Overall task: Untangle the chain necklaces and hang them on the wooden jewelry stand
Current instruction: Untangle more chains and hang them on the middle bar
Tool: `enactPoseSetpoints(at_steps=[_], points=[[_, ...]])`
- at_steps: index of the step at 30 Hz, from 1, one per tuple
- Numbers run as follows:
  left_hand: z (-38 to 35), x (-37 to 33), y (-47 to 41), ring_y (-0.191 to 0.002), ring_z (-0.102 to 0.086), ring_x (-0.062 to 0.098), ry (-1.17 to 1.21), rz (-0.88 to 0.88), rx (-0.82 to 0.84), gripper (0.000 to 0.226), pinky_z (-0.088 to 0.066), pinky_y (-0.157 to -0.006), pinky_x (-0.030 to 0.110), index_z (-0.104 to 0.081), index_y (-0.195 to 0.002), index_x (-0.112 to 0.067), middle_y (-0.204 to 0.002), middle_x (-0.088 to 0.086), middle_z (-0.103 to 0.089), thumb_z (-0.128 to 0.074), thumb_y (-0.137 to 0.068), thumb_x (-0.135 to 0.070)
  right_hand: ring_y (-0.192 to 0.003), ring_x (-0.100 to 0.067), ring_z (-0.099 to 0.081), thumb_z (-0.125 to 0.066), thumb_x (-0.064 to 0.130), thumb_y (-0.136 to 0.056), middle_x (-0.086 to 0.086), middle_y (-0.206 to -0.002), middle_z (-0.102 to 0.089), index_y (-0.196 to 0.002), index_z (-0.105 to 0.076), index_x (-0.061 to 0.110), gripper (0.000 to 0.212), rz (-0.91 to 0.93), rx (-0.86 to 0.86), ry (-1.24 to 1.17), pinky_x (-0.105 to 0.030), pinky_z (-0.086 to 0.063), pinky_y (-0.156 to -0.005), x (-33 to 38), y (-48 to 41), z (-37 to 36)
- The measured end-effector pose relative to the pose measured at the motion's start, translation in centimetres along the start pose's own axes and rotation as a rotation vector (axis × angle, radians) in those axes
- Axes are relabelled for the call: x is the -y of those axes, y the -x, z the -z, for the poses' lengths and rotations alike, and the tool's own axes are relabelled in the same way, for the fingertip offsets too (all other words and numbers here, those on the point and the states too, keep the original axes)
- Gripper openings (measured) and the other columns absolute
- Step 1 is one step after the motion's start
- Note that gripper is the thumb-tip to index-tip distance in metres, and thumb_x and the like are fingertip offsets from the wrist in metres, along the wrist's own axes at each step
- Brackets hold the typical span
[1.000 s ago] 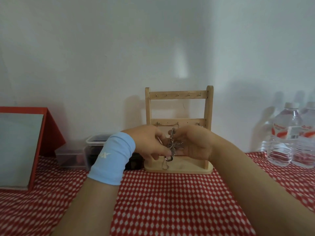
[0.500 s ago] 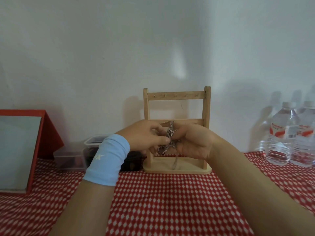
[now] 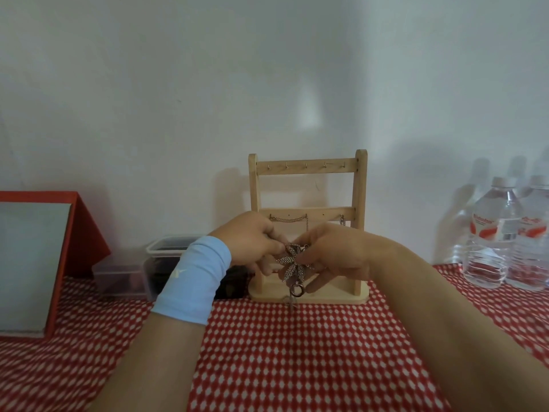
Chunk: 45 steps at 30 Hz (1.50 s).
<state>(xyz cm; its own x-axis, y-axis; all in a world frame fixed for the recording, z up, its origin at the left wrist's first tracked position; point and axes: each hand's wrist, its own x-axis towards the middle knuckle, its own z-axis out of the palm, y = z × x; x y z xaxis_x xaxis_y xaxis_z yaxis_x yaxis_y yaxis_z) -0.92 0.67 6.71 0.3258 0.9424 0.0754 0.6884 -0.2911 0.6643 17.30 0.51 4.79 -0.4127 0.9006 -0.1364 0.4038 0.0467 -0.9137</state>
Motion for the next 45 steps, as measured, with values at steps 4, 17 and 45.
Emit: enactPoseSetpoints(at_steps=[4, 17, 45], points=[[0.4, 0.3, -0.4, -0.058, -0.064, 0.014, -0.099, 0.136, 0.031, 0.012, -0.043, -0.044, 0.016, -0.067, -0.095, -0.013, -0.084, 0.001, -0.075, -0.055, -0.093, -0.013, -0.098, -0.030, -0.077, -0.054, 0.002, -0.102, -0.015, -0.106, -0.079, -0.124, -0.063, 0.001, 0.024, -0.041, -0.064, 0.058, -0.045, -0.063, -0.081, -0.3, 0.0, 0.7], [-0.1, -0.1, 0.3, -0.110, -0.055, 0.005, -0.124, -0.106, 0.185, 0.082, -0.047, -0.099, 0.032, -0.039, -0.131, -0.037, -0.124, -0.015, -0.048, -0.088, -0.065, -0.038, -0.060, -0.024, -0.073, -0.062, -0.003, -0.097, -0.023, -0.081, -0.074, -0.139, -0.046, 0.007, 0.046, 0.003, -0.132, -0.452, -0.030, -0.061, -0.050, 0.4, 0.1, 0.8], [-0.3, -0.5, -0.8, -0.068, -0.066, 0.022, 0.839, -0.162, -0.267, 0.013, -0.058, -0.063, 0.033, -0.065, -0.096, -0.007, -0.086, 0.010, -0.062, -0.060, -0.096, -0.019, -0.086, -0.009, -0.076, -0.080, 0.034, -0.085, 0.002, -0.092, -0.081, -0.097, -0.078, 0.014, 0.024, 0.045, -0.032, 0.227, -0.029, -0.056, -0.085, -0.3, 0.7, 2.1]])
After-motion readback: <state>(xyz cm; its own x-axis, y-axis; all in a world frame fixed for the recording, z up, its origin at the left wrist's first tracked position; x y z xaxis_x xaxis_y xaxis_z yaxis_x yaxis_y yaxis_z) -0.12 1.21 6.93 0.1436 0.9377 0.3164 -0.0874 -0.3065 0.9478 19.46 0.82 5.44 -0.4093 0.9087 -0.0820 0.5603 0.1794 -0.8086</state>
